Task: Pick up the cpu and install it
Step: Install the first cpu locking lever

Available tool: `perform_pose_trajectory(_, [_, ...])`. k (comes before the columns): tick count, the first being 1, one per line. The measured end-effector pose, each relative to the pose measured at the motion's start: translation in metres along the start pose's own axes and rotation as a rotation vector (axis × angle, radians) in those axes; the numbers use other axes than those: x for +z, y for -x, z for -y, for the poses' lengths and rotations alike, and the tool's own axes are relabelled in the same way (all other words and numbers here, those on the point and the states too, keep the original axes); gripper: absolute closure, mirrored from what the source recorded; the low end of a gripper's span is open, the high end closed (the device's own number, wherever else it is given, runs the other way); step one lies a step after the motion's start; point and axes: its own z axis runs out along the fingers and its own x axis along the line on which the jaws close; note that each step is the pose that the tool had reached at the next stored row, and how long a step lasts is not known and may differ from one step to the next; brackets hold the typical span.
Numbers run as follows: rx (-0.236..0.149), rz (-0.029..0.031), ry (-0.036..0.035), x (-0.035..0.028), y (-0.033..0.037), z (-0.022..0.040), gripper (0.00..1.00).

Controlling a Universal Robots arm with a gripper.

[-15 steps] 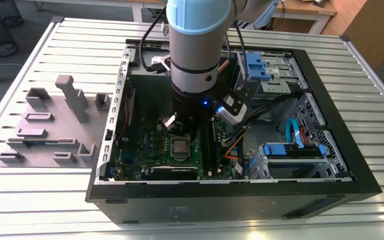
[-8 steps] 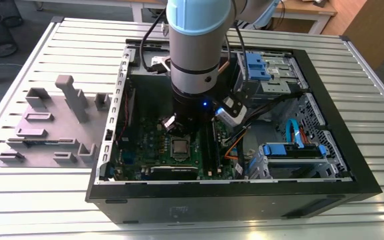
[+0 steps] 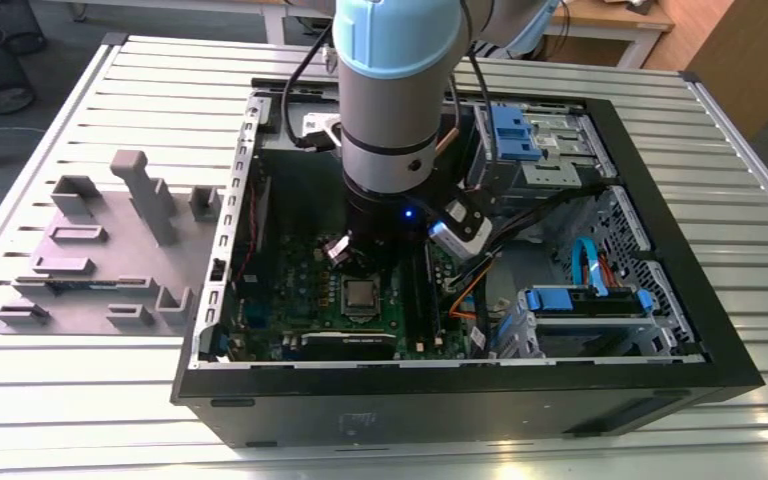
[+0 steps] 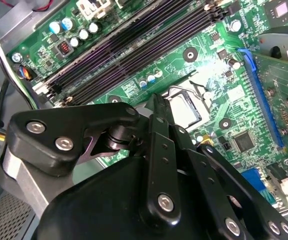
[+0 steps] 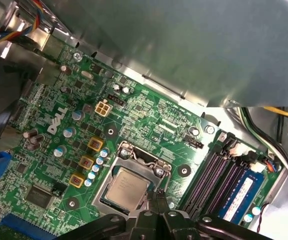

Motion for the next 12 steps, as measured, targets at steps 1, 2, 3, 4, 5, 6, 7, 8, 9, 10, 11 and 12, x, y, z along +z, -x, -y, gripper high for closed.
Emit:
perform_pose_trajectory(1, [0.003,-0.0002,-0.0002,0.0005,-0.0003,0.0004,0.89])
perform_pose_trajectory(2, [0.006,-0.0005,-0.0003,0.0011,-0.0006,0.0009,0.89])
perform_pose_trajectory(3, [0.009,-0.0006,-0.0003,0.0016,-0.0009,0.0015,0.89])
perform_pose_trajectory(4, [0.012,-0.0008,-0.0004,0.002,-0.0012,0.002,0.89])
perform_pose_trajectory(5, [0.015,-0.0011,-0.0005,0.0022,-0.0015,0.0025,0.89])
perform_pose_trajectory(6, [0.018,-0.0011,-0.0006,0.0026,-0.0016,0.0028,0.89])
perform_pose_trajectory(7, [0.021,-0.0012,-0.0006,0.0029,-0.0016,0.003,0.89])
perform_pose_trajectory(8, [0.024,-0.0016,-0.0009,0.0031,-0.0014,0.0032,0.89])
perform_pose_trajectory(9, [0.027,-0.0024,-0.0018,0.0033,-0.0009,0.0035,0.89])
perform_pose_trajectory(10, [0.03,-0.003,-0.0026,0.0036,-0.0002,0.0039,0.89])
perform_pose_trajectory(11, [0.032,-0.0034,-0.0032,0.0039,0.0005,0.0043,0.89])
perform_pose_trajectory(12, [0.034,-0.0035,-0.0036,0.0041,0.001,0.0046,0.89])
